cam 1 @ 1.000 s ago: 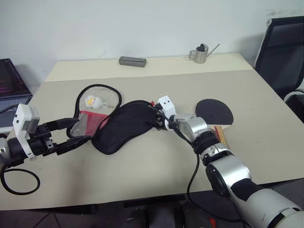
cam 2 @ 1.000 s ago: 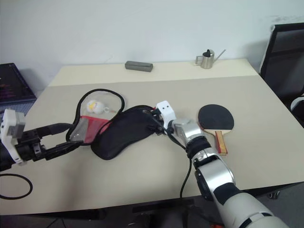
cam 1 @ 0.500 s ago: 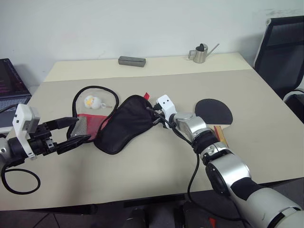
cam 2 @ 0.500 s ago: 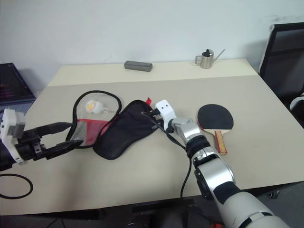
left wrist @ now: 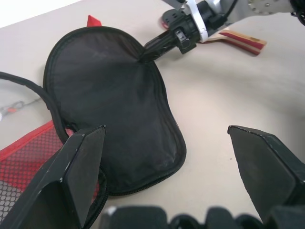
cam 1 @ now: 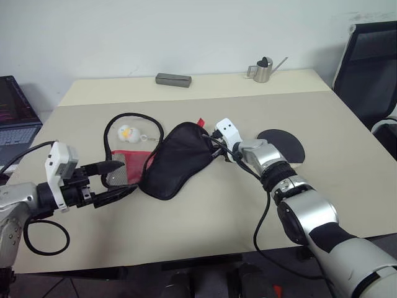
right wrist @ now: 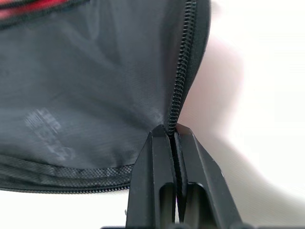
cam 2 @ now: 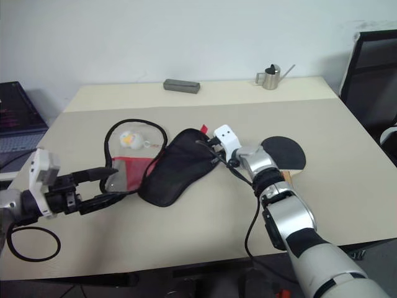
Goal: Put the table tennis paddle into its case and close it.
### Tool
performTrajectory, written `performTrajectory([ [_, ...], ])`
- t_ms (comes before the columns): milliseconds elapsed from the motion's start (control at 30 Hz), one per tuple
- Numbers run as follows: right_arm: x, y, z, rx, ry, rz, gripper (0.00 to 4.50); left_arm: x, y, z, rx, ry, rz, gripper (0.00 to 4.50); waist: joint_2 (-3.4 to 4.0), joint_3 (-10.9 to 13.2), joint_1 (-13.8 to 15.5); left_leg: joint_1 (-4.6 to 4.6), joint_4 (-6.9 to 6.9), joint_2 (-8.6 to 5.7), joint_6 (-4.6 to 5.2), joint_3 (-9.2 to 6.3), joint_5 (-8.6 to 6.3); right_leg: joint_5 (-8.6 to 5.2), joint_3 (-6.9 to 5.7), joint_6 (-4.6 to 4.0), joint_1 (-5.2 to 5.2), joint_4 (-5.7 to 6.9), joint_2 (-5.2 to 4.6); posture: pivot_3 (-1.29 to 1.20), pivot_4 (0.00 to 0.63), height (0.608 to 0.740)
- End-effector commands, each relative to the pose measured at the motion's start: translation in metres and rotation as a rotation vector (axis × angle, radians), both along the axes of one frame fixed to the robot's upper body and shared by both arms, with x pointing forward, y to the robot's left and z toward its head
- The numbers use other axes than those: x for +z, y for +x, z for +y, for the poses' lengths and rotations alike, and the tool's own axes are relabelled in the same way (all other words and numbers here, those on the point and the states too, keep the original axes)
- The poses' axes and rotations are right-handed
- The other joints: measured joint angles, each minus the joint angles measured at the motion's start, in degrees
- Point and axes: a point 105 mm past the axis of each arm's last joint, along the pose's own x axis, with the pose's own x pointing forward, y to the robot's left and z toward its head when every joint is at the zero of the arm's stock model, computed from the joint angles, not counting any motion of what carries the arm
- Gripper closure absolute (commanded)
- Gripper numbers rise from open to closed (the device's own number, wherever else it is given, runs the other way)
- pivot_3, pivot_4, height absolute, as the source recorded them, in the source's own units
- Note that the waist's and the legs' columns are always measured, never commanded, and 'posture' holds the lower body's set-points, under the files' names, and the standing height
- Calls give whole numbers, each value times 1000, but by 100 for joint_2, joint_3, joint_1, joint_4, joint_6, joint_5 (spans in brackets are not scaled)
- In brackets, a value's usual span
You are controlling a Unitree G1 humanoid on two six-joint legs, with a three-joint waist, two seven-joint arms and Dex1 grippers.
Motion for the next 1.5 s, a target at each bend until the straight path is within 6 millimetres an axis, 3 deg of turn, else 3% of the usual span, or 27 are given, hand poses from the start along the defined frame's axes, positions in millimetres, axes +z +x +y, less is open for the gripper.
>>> performTrajectory([
  [33, 19, 7, -8, 23, -49, -76, 4486, 11, 0, -14, -49, -12, -39, 0, 0, 0, 3, -1, 0, 0, 0, 0, 0, 0, -1, 0, 0, -1, 0, 0, 150, 740],
  [200, 24, 10, -24, 48, -119, -101, 4486, 14, 0, -28, -100, -25, -38, 0, 0, 0, 2, -3, 0, -1, 0, 4, 0, 0, -2, 0, 0, -1, 0, 0, 150, 740],
  [500, 39, 19, -43, 64, -269, -225, 4486, 16, 6, -33, -112, -23, -36, 0, 0, 0, -1, -4, 0, 1, -1, 19, 0, 0, -1, 0, -1, -2, 2, 0, 150, 740],
  [1000, 46, 24, -48, 148, -531, -393, 4486, 16, 7, -37, -122, -19, -35, 0, -1, 0, -1, -6, 0, 2, -2, 21, 1, 0, 1, 0, -3, -3, 3, 0, 150, 740],
  [1500, 56, 30, -43, 141, -646, -513, 4486, 15, 10, -40, -131, -19, -35, 0, -1, 0, -2, -6, 0, 2, -3, 22, 1, 0, 1, 0, -3, -3, 3, 0, 150, 740],
])
